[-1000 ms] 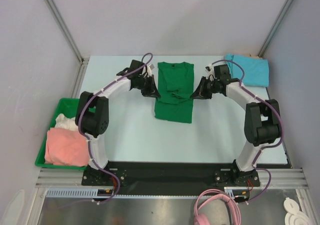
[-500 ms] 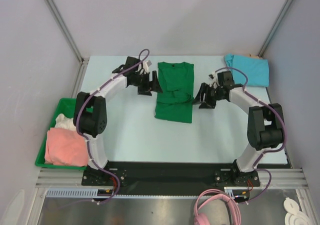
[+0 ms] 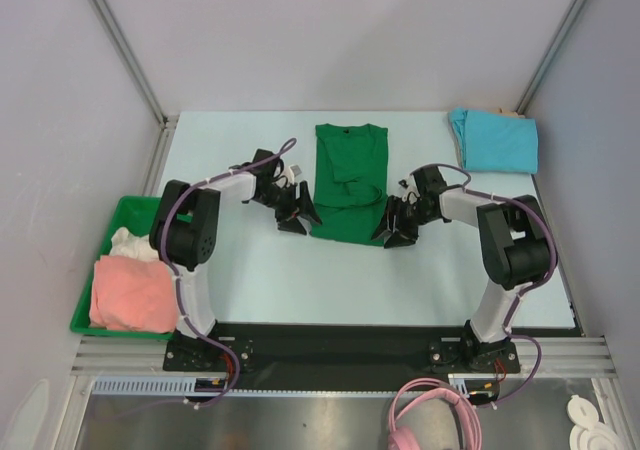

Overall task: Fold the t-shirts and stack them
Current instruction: Fold the tshirt

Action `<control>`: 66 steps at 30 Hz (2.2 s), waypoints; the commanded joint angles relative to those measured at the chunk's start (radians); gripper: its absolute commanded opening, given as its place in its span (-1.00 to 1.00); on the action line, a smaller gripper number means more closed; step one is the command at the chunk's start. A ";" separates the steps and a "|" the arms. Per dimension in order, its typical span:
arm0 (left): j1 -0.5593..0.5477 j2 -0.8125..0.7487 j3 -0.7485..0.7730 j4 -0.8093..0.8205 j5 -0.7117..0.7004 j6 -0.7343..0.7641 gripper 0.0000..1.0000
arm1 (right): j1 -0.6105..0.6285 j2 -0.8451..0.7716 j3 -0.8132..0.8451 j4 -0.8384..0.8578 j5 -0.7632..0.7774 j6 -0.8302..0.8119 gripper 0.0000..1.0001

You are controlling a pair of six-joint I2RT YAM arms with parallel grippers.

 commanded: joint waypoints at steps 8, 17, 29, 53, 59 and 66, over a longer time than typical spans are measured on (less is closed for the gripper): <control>-0.026 0.059 -0.018 0.073 0.081 -0.060 0.15 | -0.009 0.055 0.026 0.017 0.028 0.026 0.10; -0.026 0.082 -0.020 0.092 0.064 -0.067 -0.16 | -0.005 0.101 0.032 0.069 0.002 0.043 -0.37; -0.026 0.007 -0.015 0.087 0.070 -0.038 -0.99 | -0.054 -0.039 0.001 0.032 -0.029 0.006 -0.99; -0.052 -0.294 -0.092 0.009 0.091 -0.009 -0.99 | -0.064 -0.389 -0.043 -0.172 -0.061 -0.066 -1.00; -0.029 -0.248 -0.054 0.032 0.081 0.009 -0.99 | -0.080 -0.358 -0.033 -0.067 -0.053 -0.057 -1.00; -0.005 -0.049 0.305 -0.009 0.023 0.107 -0.99 | -0.136 -0.184 0.172 0.026 -0.038 -0.061 -1.00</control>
